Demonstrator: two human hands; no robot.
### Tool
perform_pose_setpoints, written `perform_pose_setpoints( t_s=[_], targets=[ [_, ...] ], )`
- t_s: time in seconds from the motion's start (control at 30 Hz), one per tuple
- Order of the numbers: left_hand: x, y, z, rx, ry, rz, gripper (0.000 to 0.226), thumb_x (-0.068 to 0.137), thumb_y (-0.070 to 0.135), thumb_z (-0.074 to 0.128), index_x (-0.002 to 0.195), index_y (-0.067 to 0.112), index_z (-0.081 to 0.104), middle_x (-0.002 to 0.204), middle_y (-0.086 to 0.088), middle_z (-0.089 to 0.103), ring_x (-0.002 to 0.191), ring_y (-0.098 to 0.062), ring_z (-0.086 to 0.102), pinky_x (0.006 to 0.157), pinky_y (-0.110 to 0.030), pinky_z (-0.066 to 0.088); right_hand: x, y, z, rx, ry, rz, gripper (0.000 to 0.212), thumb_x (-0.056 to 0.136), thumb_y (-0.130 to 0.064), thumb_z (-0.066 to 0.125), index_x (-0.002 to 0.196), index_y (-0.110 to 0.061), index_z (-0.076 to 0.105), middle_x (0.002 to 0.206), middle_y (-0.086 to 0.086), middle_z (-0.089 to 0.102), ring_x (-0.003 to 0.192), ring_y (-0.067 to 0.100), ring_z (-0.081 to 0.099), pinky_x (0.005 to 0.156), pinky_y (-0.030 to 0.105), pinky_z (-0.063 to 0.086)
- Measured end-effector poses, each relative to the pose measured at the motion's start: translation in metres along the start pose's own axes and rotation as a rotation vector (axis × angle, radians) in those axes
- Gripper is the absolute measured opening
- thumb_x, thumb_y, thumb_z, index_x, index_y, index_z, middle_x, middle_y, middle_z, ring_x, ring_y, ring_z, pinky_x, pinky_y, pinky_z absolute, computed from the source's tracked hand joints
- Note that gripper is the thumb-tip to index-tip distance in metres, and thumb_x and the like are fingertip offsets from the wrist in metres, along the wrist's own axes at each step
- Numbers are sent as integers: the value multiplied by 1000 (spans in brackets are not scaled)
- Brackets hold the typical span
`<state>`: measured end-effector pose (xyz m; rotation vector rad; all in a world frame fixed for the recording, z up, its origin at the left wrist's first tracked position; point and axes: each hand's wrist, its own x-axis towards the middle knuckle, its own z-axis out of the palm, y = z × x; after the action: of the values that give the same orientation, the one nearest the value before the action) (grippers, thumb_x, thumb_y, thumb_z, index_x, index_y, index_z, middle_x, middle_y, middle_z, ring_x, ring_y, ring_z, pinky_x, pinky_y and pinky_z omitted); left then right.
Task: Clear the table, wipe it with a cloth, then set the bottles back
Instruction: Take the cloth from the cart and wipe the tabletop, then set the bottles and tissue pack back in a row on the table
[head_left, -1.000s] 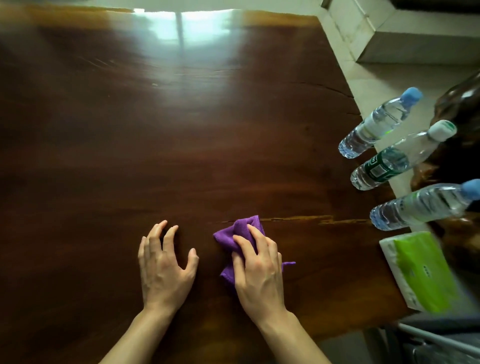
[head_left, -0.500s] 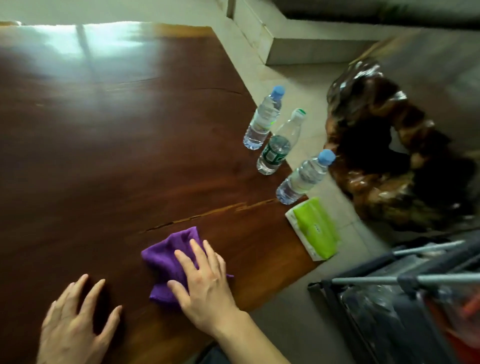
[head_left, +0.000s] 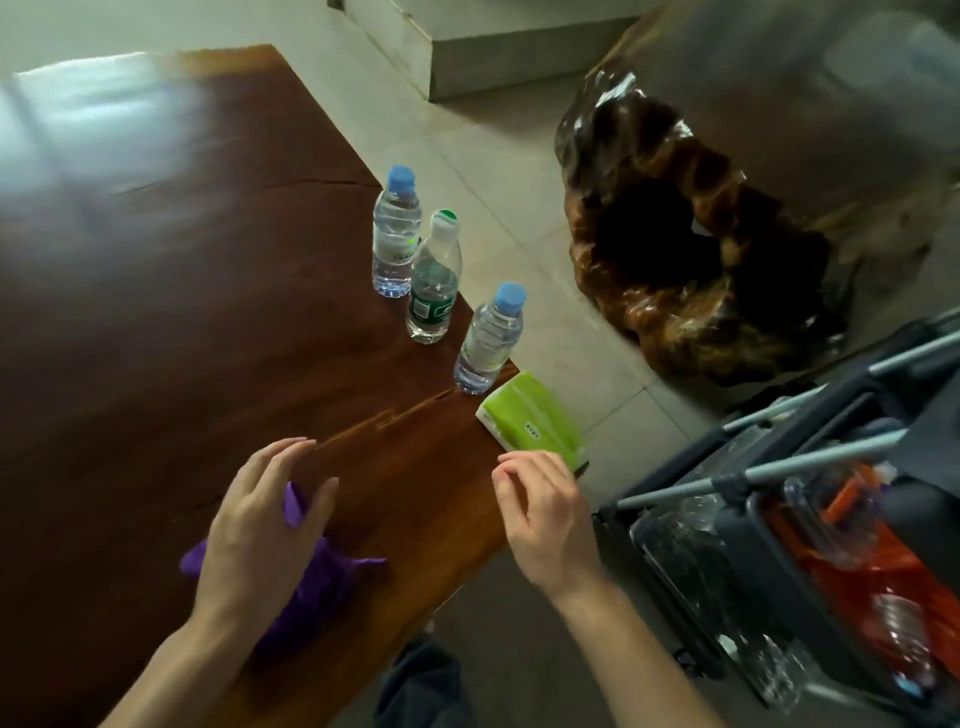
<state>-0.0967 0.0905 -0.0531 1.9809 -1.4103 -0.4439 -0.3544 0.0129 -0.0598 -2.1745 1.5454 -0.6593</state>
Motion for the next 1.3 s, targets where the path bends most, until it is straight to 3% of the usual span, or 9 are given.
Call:
perform_pose_setpoints(
  t_s=[0.1, 0.23, 0.3, 0.4, 0.6, 0.67, 0.8, 1.17, 1.3],
  targets=[
    [28, 25, 22, -5, -103, 53, 54, 83, 23, 76, 133, 12, 58, 132, -8, 61, 118, -26, 60, 96, -44, 53, 12, 25, -12, -34, 81, 32, 20, 101, -24, 53, 103, -16, 71, 106, -2, 70, 102, 10, 58, 90, 30, 53],
    [63, 52, 53, 69, -212, 105, 76, 81, 34, 79, 147, 18, 46, 147, -7, 51, 138, -24, 42, 113, -45, 36, 27, 49, -13, -37, 114, 140, 23, 98, -26, 55, 114, -14, 67, 117, 2, 66, 109, 16, 56, 95, 40, 53],
    [81, 63, 68, 20, -259, 62, 85, 80, 38, 80, 152, 23, 36, 153, -4, 44, 142, -20, 36, 113, -39, 33, 36, 59, -8, -70, 65, 242, 48, 95, -36, 59, 136, -11, 53, 139, 8, 54, 127, 21, 47, 110, 38, 43],
    [106, 79, 95, -169, -264, -51, 94, 76, 35, 84, 154, 25, 32, 154, 0, 43, 141, -14, 38, 115, -37, 36, 53, 71, 0, -138, -66, 352, 94, 84, -53, 68, 154, -9, 25, 159, 14, 27, 145, 28, 27, 118, 41, 27],
    [143, 93, 136, -423, -284, -216, 100, 67, 38, 89, 151, 31, 35, 147, 9, 52, 131, -5, 50, 112, -36, 41, 86, 88, 21, -202, -238, 418, 121, 71, -70, 70, 158, -13, 9, 162, 9, 22, 148, 27, 22, 121, 42, 25],
    [152, 94, 145, -481, -313, -249, 95, 63, 37, 89, 145, 31, 42, 138, 9, 61, 124, -10, 60, 107, -43, 47, 90, 92, 26, -218, -288, 416, 124, 68, -74, 70, 158, -14, 9, 161, 8, 24, 146, 27, 25, 120, 43, 27],
    [162, 102, 157, -461, -261, -256, 80, 60, 38, 90, 131, 28, 54, 113, 16, 70, 102, 2, 67, 97, -40, 56, 88, 100, 34, -224, -342, 382, 124, 67, -74, 69, 157, -14, 10, 158, 8, 29, 143, 28, 29, 119, 42, 27],
    [161, 97, 158, -384, -108, -218, 67, 65, 32, 91, 124, 21, 61, 110, 4, 72, 101, -14, 68, 92, -44, 56, 84, 104, 40, -250, -270, 352, 106, 74, -73, 62, 153, -16, 23, 146, 4, 43, 132, 23, 41, 109, 39, 38],
    [151, 91, 144, -424, -75, -222, 60, 66, 28, 91, 118, 19, 63, 103, 6, 73, 94, -6, 68, 87, -31, 56, 85, 102, 38, -239, -232, 346, 100, 74, -78, 60, 147, -14, 36, 137, 6, 51, 122, 24, 49, 101, 39, 44]
  ],
)
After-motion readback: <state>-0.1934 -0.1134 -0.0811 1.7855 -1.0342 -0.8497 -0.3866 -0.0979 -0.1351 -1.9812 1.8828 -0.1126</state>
